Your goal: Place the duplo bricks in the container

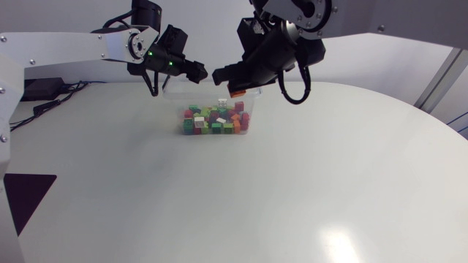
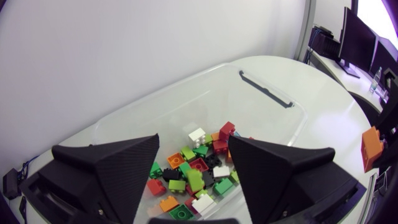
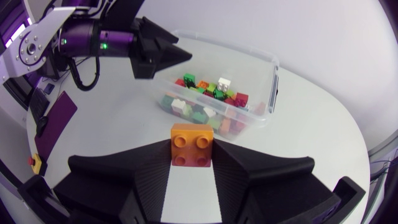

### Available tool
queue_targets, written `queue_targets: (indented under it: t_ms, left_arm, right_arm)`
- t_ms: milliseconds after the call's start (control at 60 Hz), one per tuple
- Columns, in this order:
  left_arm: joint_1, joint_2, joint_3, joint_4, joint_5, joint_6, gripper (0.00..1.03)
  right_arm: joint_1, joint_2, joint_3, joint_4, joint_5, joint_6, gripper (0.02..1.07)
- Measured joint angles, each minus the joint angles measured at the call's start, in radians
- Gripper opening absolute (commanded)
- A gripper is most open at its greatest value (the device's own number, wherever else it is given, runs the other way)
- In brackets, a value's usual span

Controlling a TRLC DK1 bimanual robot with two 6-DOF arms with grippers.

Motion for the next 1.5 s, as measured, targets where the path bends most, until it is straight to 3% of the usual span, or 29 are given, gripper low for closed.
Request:
queue_targets:
  t_ms: [233, 550, 1150, 1200, 1267, 1300, 1500]
  left_arm:
    - [0.000, -0.045, -0.013, -0.117, -0.032, 0.039, 0.99]
    - [0.034, -0.338, -0.189, -0.203, -0.035, 0.106, 0.99]
    - [0.036, -0.481, -0.376, -0.222, -0.036, 0.130, 0.99]
    - [0.036, -0.486, -0.384, -0.222, -0.036, 0.130, 0.99]
    - [0.036, -0.496, -0.395, -0.222, -0.036, 0.130, 0.99]
    - [0.036, -0.501, -0.401, -0.222, -0.036, 0.130, 0.99]
    - [0.048, -0.561, -0.435, -0.222, -0.036, 0.145, 0.99]
  right_arm:
    - [-0.022, 0.002, 0.028, 0.135, 0.000, -0.005, 0.34]
    - [-0.040, 0.111, 0.121, 0.272, 0.000, -0.037, 0.34]
    - [-0.077, 0.349, 0.336, 0.378, 0.000, -0.089, 0.37]
    - [-0.078, 0.375, 0.365, 0.385, 0.001, -0.095, 0.53]
    - [-0.079, 0.407, 0.393, 0.384, 0.008, -0.104, 0.94]
    - [-0.079, 0.420, 0.401, 0.383, 0.013, -0.110, 1.03]
    - [-0.078, 0.457, 0.408, 0.383, 0.028, -0.131, 1.03]
